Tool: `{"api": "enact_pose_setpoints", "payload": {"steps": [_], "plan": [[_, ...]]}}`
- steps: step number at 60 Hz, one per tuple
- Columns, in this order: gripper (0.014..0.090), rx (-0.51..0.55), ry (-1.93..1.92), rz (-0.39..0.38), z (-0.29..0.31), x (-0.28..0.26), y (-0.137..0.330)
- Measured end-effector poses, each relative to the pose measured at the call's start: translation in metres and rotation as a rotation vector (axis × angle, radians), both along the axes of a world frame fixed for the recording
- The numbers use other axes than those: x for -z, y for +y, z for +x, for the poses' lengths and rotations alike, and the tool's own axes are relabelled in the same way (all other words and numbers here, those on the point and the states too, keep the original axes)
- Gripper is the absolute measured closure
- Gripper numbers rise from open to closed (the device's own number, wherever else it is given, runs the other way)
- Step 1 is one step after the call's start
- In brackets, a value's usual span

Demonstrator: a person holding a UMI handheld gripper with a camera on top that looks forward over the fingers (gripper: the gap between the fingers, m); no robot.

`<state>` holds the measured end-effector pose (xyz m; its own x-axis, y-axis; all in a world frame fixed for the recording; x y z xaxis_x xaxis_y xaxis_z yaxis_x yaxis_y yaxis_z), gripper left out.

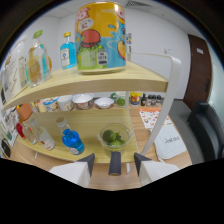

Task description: Make me a cup of Mojito.

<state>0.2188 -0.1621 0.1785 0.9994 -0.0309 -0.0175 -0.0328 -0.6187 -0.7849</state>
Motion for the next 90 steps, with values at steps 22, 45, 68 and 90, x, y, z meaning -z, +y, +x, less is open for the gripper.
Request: {"api": "enact_pose_setpoints", "payload": {"steps": [22, 45, 68, 90], "plan": [[0.0865, 0.005, 0.027, -0.071, 0.003, 0.02, 0.01], [0.089, 0.024, -0.002, -0.008, 0.001, -0.008, -0.007], [0.0891, -0.006, 0.019, 0.029, -0.077, -0.007, -0.075], [0.089, -0.099, -0.422, 0.144, -0.093, -0.011, -0.07]]}}
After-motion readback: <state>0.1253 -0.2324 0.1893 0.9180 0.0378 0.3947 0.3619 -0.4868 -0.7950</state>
